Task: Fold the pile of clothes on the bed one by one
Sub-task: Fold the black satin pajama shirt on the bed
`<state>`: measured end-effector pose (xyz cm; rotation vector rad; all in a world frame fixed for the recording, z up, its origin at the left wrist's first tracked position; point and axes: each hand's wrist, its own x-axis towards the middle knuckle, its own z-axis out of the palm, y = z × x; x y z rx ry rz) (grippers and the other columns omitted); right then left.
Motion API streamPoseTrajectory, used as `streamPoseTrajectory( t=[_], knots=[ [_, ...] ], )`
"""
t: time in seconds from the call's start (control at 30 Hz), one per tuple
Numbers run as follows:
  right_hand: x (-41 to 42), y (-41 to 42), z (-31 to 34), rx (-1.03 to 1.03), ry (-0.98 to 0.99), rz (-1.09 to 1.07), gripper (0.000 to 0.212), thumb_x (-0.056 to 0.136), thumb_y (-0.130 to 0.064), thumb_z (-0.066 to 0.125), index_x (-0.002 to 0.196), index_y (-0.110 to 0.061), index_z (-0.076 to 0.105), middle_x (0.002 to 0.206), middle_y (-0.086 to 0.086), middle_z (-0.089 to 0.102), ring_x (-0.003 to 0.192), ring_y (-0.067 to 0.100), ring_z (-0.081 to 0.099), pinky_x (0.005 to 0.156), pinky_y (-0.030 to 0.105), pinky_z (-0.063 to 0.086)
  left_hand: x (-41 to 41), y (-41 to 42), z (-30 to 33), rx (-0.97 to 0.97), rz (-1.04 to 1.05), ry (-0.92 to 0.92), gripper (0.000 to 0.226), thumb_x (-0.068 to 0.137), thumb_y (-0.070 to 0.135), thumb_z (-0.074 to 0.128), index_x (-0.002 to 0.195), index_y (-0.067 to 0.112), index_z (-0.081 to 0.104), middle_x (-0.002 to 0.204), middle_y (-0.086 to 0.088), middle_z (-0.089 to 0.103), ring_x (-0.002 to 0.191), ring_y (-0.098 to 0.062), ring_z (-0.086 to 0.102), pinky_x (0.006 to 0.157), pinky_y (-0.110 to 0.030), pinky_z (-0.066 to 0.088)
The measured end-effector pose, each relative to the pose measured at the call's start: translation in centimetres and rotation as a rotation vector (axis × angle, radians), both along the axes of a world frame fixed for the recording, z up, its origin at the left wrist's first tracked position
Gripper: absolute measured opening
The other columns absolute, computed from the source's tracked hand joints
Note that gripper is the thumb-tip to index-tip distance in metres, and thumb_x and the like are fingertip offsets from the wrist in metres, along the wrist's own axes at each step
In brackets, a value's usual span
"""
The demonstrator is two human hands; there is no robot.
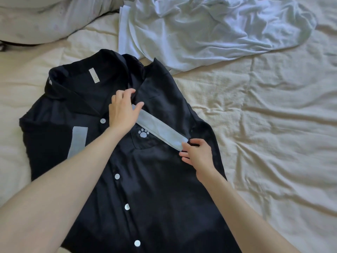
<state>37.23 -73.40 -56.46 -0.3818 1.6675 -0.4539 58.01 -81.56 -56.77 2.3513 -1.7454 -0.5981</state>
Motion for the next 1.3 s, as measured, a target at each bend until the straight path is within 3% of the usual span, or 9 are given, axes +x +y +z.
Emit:
streamPoseTrajectory(
  t=[0.1, 0.2, 0.33, 0.43, 0.63, 0.83, 1.0, 1.13, 1.3],
  knots=[
    [-1.4, 2.7, 0.0, -0.130, 0.234, 0.188, 0.027, 0.090, -0.022, 0.059, 0.116, -0.016, 0.054, 0.085, -0.008, 0.063, 0.082, 0.009, 0.063, 0.074, 0.027, 0.053, -0.9, 5.3, 0.2, -0.018, -0.051, -0.027, 0.053, 0.092, 0.028, 0.057, 0.140, 0.014, 0.040, 0.143, -0.009, 0.037, 0.132, -0.028, 0.032, 0.103, -0.045, 0.031],
    [-2.7, 6.5, 0.2, -0.235, 0.374, 0.399, 0.026, 0.093, -0.023, 0.054, 0.119, -0.019, 0.055, 0.092, -0.015, 0.060, 0.086, 0.002, 0.057, 0.067, 0.013, 0.039, -1.6, 12.3, 0.2, 0.023, -0.098, -0.075, 0.049, 0.095, 0.024, 0.051, 0.142, 0.012, 0.040, 0.153, -0.012, 0.027, 0.142, -0.032, 0.019, 0.111, -0.050, 0.021],
    [-3.4, 11.8, 1.1, -0.526, 0.654, 0.848, 0.030, 0.089, -0.015, 0.062, 0.119, -0.012, 0.063, 0.124, 0.005, 0.060, 0.118, 0.024, 0.054, 0.097, 0.038, 0.042, -2.5, 21.1, 0.5, 0.115, -0.152, -0.116, 0.048, 0.096, 0.021, 0.052, 0.142, 0.014, 0.042, 0.155, -0.013, 0.024, 0.144, -0.034, 0.016, 0.114, -0.052, 0.016],
    [-3.2, 15.1, 1.7, -0.643, 0.784, 1.087, 0.034, 0.078, -0.013, 0.075, 0.111, -0.009, 0.068, 0.128, 0.015, 0.059, 0.123, 0.035, 0.053, 0.100, 0.057, 0.039, -3.8, 26.7, 1.2, 0.175, -0.146, -0.094, 0.049, 0.092, 0.020, 0.057, 0.140, 0.015, 0.046, 0.153, -0.014, 0.028, 0.142, -0.035, 0.021, 0.112, -0.055, 0.021],
    [-3.5, 20.7, 1.9, -0.682, 0.853, 1.239, 0.044, 0.076, -0.017, 0.077, 0.118, -0.009, 0.066, 0.133, 0.017, 0.055, 0.124, 0.036, 0.052, 0.098, 0.060, 0.039, -5.1, 35.9, 1.6, 0.200, -0.092, -0.028, 0.053, 0.086, 0.016, 0.066, 0.136, 0.013, 0.050, 0.148, -0.018, 0.036, 0.137, -0.039, 0.032, 0.107, -0.054, 0.031],
    [-5.4, 27.4, 2.1, -0.562, 0.841, 1.302, 0.047, 0.087, -0.016, 0.066, 0.131, -0.008, 0.055, 0.144, 0.016, 0.044, 0.135, 0.034, 0.038, 0.106, 0.056, 0.030, -4.9, 42.7, 1.6, 0.111, -0.053, 0.139, 0.039, 0.083, -0.002, 0.065, 0.121, 0.004, 0.062, 0.135, -0.017, 0.052, 0.125, -0.036, 0.049, 0.097, -0.046, 0.044],
    [-7.1, 28.2, 2.3, -0.659, 0.954, 1.111, 0.029, 0.085, -0.006, 0.067, 0.114, -0.002, 0.066, 0.128, 0.019, 0.058, 0.121, 0.038, 0.053, 0.099, 0.057, 0.039, 0.4, 43.0, 1.6, 0.004, 0.328, 0.154, 0.035, 0.094, 0.000, 0.046, 0.128, 0.001, 0.053, 0.137, -0.016, 0.046, 0.126, -0.032, 0.044, 0.101, -0.042, 0.038],
    [-8.5, 24.8, 1.9, -0.536, 1.026, 0.858, 0.032, 0.096, -0.014, 0.048, 0.126, -0.005, 0.056, 0.137, 0.014, 0.049, 0.126, 0.035, 0.043, 0.103, 0.050, 0.030, 5.5, 41.0, 0.2, -0.039, 0.620, 0.158, 0.047, 0.098, 0.004, 0.038, 0.145, 0.006, 0.029, 0.153, -0.015, 0.022, 0.142, -0.028, 0.021, 0.112, -0.039, 0.023],
    [-10.6, 21.5, 0.3, -0.286, 0.955, 0.631, 0.040, 0.097, -0.030, 0.041, 0.127, -0.005, 0.050, 0.129, 0.015, 0.054, 0.118, 0.036, 0.047, 0.099, 0.047, 0.036, 8.1, 39.7, -2.2, -0.046, 1.039, 0.522, 0.050, 0.099, 0.015, 0.042, 0.146, 0.011, 0.024, 0.150, -0.007, 0.030, 0.135, -0.020, 0.034, 0.111, -0.030, 0.028]
  ],
)
